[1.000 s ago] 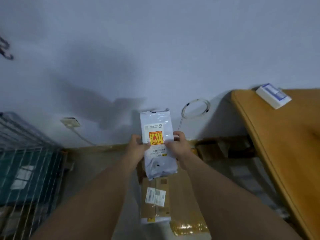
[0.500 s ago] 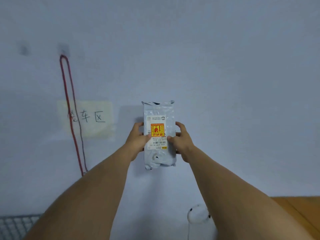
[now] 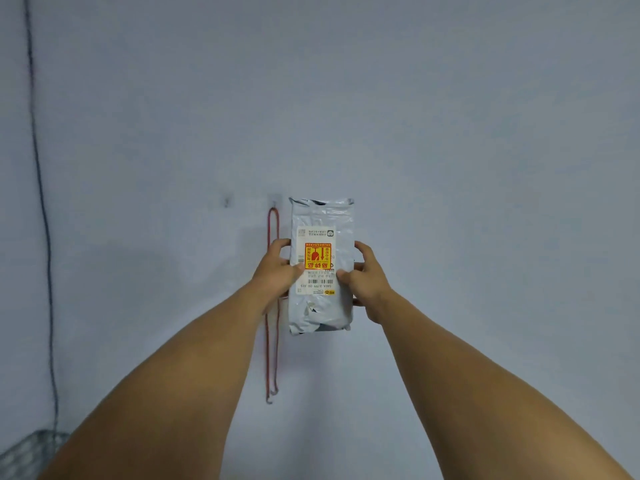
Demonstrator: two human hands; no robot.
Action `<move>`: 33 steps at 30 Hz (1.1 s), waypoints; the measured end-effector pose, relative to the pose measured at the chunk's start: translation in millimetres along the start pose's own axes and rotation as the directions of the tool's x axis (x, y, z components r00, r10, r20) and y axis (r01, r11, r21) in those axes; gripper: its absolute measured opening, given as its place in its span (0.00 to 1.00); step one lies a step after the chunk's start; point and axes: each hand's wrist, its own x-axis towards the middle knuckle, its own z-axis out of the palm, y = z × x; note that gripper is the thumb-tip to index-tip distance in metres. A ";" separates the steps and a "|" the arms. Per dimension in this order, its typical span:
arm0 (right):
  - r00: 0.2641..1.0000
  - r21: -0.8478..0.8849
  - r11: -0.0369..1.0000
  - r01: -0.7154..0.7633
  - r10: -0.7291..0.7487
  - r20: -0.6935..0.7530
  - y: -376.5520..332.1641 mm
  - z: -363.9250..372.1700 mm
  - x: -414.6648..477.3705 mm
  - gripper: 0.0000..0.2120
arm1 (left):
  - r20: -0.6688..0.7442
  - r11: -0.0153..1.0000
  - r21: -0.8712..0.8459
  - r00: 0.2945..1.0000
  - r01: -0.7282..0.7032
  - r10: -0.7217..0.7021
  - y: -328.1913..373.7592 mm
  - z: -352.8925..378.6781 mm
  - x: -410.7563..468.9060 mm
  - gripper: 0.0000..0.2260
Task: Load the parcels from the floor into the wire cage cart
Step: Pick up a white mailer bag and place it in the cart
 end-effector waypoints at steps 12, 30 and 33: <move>0.974 0.132 0.991 0.033 -0.061 0.218 -58.9 327.4 -39.4 0.31 | -0.260 0.990 0.128 0.965 0.062 -0.027 -38.3 -319.8 -45.6 0.23; 0.857 0.084 0.946 -0.314 0.244 0.453 126.4 661.6 19.0 0.30 | -0.422 0.900 0.162 0.853 0.404 -0.307 -322.8 -548.0 24.6 0.20; 0.823 0.018 0.912 -0.410 0.361 0.439 191.4 694.4 24.5 0.30 | -0.387 0.854 0.151 0.825 0.498 -0.413 -399.7 -559.1 37.1 0.20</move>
